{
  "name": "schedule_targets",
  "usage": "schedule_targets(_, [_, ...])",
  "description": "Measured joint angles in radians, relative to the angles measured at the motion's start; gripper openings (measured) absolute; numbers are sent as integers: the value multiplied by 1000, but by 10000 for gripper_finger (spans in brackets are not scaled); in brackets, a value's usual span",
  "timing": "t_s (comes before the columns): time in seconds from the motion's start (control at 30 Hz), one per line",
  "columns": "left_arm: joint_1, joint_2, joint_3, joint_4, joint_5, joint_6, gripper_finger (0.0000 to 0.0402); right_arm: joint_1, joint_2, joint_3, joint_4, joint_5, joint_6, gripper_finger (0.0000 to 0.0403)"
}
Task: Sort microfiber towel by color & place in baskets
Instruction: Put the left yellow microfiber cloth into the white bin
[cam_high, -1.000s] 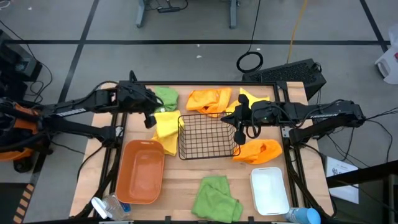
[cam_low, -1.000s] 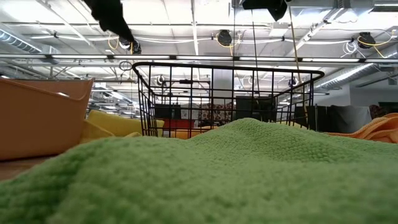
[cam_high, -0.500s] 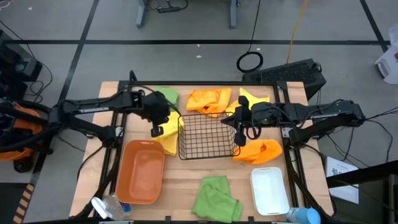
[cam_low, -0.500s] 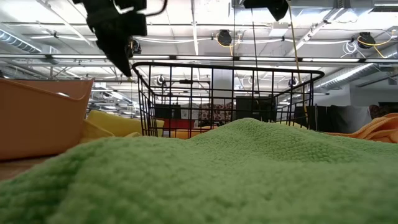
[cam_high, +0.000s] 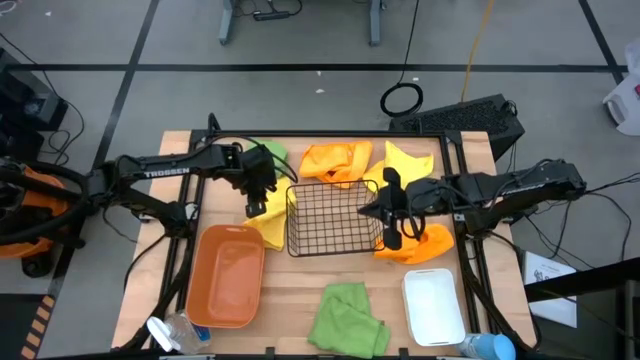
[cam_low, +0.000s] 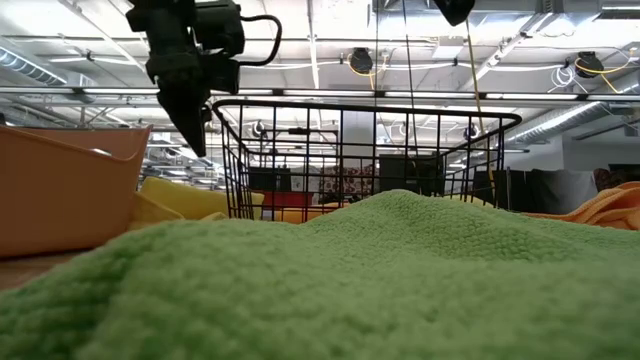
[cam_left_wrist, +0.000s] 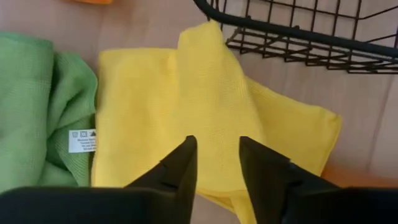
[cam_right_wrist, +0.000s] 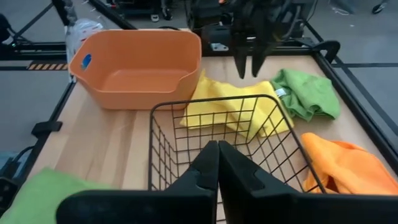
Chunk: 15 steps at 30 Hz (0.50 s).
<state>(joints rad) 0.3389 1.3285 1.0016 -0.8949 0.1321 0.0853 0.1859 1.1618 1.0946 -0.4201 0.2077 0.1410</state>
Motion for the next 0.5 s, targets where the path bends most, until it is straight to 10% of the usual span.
schedule_targets(0.5, [3, 0, -132, 135, -41, -26, 183, 38, 0, 0, -4, 1, 4, 0])
